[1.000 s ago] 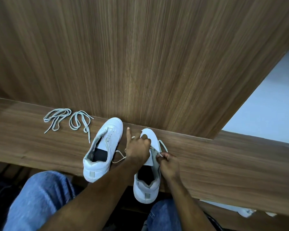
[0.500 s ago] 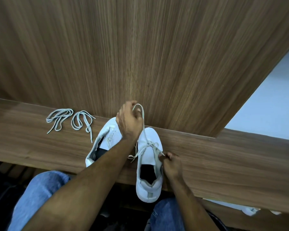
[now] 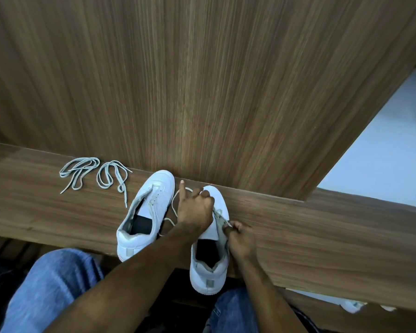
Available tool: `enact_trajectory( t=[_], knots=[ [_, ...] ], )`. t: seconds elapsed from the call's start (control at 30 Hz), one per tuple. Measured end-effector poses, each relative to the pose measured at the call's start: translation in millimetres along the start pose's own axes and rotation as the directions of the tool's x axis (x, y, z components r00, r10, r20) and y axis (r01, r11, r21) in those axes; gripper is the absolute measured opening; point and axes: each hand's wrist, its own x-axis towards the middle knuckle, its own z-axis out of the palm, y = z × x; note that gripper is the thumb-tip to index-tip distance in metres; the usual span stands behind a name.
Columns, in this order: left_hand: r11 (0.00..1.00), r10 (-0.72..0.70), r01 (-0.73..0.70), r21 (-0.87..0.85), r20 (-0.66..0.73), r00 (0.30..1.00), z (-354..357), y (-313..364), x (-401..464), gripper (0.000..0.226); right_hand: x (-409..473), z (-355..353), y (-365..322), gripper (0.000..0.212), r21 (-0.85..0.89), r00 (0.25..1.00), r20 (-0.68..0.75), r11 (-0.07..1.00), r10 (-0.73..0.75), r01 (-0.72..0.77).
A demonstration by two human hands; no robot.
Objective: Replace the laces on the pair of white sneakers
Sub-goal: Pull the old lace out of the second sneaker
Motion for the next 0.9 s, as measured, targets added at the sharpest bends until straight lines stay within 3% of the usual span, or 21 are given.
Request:
enact_trajectory(
  t=[0.1, 0.17, 0.27, 0.33, 0.4, 0.47, 0.53, 0.63, 0.73, 0.8, 0.9],
  knots=[
    [0.932, -0.202, 0.127, -0.339, -0.195, 0.960, -17.3, -7.4, 8.3, 0.023, -0.4, -0.9, -0.7, 0.022, 0.015, 1.000, -0.002, 1.000, 0.012, -0.012],
    [0.755, -0.419, 0.197, -0.625, -0.230, 0.879, -38.2, -12.4, 16.4, 0.017, -0.8, -2.7, -1.0, 0.022, 0.011, 1.000, -0.004, 1.000, 0.007, -0.007],
    [0.575, -0.596, 0.191, -0.795, -0.248, 0.764, -67.3, -23.8, 35.8, 0.014, -0.7, -2.5, 0.1, 0.024, 0.025, 1.000, 0.001, 1.000, 0.010, -0.010],
    [0.579, -0.584, 0.184, -0.794, -0.247, 0.773, -78.5, -28.9, 45.0, 0.012, -2.2, -2.3, 0.6, 0.023, 0.039, 1.000, 0.007, 0.999, 0.006, -0.006],
    [0.627, -0.520, 0.218, -0.748, -0.193, 0.832, -77.2, -30.3, 45.6, 0.016, -3.2, -2.3, 0.5, 0.019, 0.041, 1.000, 0.010, 0.999, 0.004, -0.004],
    [0.674, -0.462, 0.275, -0.686, -0.102, 0.881, -65.2, -27.6, 35.6, 0.032, -4.1, -2.0, -1.9, 0.021, 0.017, 1.000, 0.006, 1.000, 0.004, -0.004],
    [0.704, -0.419, 0.322, -0.633, -0.004, 0.908, -46.7, -20.9, 19.1, 0.032, -4.1, -2.1, -2.5, 0.022, -0.011, 1.000, 0.000, 1.000, 0.003, -0.003],
    [0.752, -0.336, 0.405, -0.520, 0.226, 0.914, -19.6, -9.5, -9.6, 0.038, -3.5, -2.8, -1.7, 0.022, -0.020, 1.000, 0.017, 1.000, -0.008, 0.008],
    [0.675, -0.383, 0.520, -0.523, 0.354, 0.853, -5.8, -6.1, -26.7, 0.032, -2.2, -2.0, 2.1, 0.019, -0.023, 0.999, 0.018, 0.999, -0.027, 0.027],
    [0.576, -0.450, 0.586, -0.570, 0.377, 0.809, -0.5, -9.8, -27.4, 0.029, -2.0, -2.4, 0.3, 0.017, -0.067, 0.999, 0.018, 0.997, -0.042, 0.043],
    [0.518, -0.466, 0.609, -0.600, 0.399, 0.790, 2.9, -18.2, -25.0, 0.030, -2.0, -5.2, -12.4, 0.013, -0.169, 0.999, 0.032, 0.985, -0.031, 0.036]
  ],
)
